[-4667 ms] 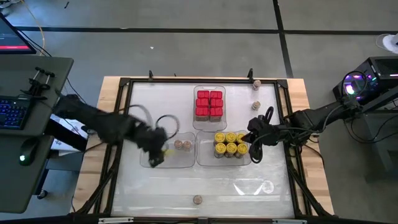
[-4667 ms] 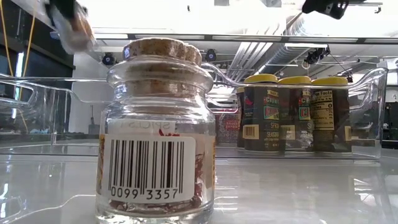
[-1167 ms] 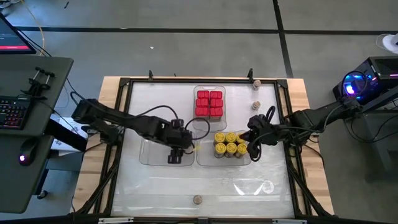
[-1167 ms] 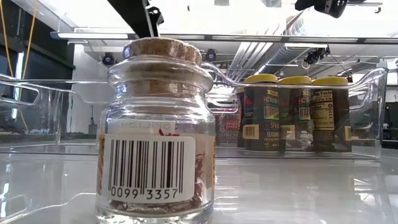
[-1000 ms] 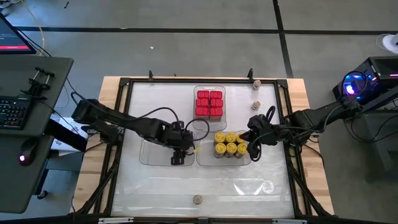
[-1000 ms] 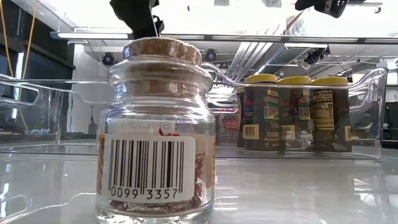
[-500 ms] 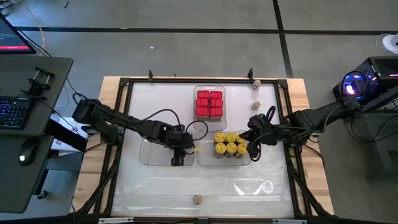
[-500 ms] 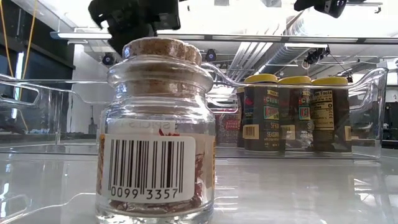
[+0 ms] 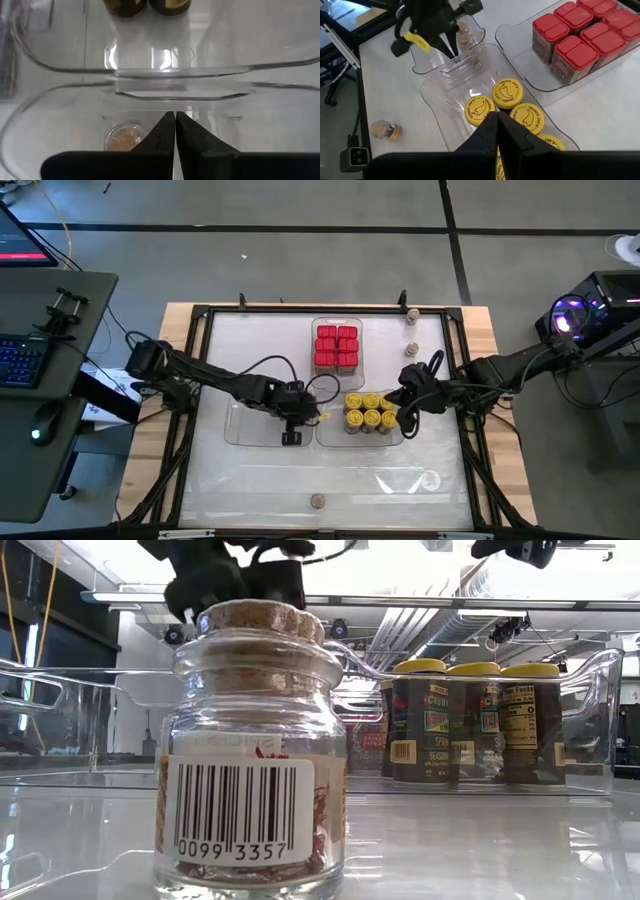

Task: Sort spices by type
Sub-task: Put the brown seasoning bottle into the bottom left transparent bin

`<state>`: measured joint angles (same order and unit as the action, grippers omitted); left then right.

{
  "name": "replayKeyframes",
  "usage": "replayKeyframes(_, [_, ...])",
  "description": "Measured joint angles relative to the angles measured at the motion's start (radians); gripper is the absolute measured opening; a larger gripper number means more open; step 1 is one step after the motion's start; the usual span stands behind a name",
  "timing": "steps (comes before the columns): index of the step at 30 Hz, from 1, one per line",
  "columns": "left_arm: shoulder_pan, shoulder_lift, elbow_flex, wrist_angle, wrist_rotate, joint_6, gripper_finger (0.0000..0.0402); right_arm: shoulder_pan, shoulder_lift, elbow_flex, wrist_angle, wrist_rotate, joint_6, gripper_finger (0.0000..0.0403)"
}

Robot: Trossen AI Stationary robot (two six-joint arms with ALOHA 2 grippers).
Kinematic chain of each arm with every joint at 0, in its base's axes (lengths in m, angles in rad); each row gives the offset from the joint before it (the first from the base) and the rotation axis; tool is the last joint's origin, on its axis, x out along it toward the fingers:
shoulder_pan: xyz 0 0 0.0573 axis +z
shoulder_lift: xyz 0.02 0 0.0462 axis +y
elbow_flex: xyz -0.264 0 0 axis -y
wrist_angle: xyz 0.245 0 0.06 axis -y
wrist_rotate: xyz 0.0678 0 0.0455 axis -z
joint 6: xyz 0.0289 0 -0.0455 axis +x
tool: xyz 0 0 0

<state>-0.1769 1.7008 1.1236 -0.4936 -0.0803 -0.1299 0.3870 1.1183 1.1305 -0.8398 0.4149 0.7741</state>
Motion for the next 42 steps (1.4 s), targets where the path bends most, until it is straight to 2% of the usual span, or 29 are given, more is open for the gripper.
replayKeyframes(6, [-0.01,0.024,0.0,-0.01,-0.005,-0.018,0.0,0.0,0.0,0.0,0.007,0.0,0.012,0.0])
replayKeyframes(12, [-0.017,0.023,0.0,-0.03,-0.063,-0.018,0.0,0.0,0.0,0.0,0.008,-0.001,0.012,0.0])
replayKeyframes(26, [-0.012,0.086,0.0,-0.033,-0.04,0.011,0.0,0.0,0.0,0.0,0.014,-0.001,0.012,0.0])
replayKeyframes(30, [-0.012,0.086,0.0,-0.033,-0.097,0.028,0.0,0.0,0.0,0.0,0.014,-0.001,0.012,0.0])
replayKeyframes(38, [-0.012,0.086,0.0,-0.033,-0.147,0.054,0.0,0.0,0.0,0.0,0.014,-0.001,0.012,0.0])
replayKeyframes(40, [-0.012,0.086,0.0,-0.033,-0.138,0.053,0.0,0.0,0.0,0.0,0.014,-0.001,0.012,0.0])
replayKeyframes(42, [-0.011,0.085,0.002,-0.035,-0.088,0.055,0.0,0.0,0.0,0.0,0.014,-0.001,0.012,0.0])
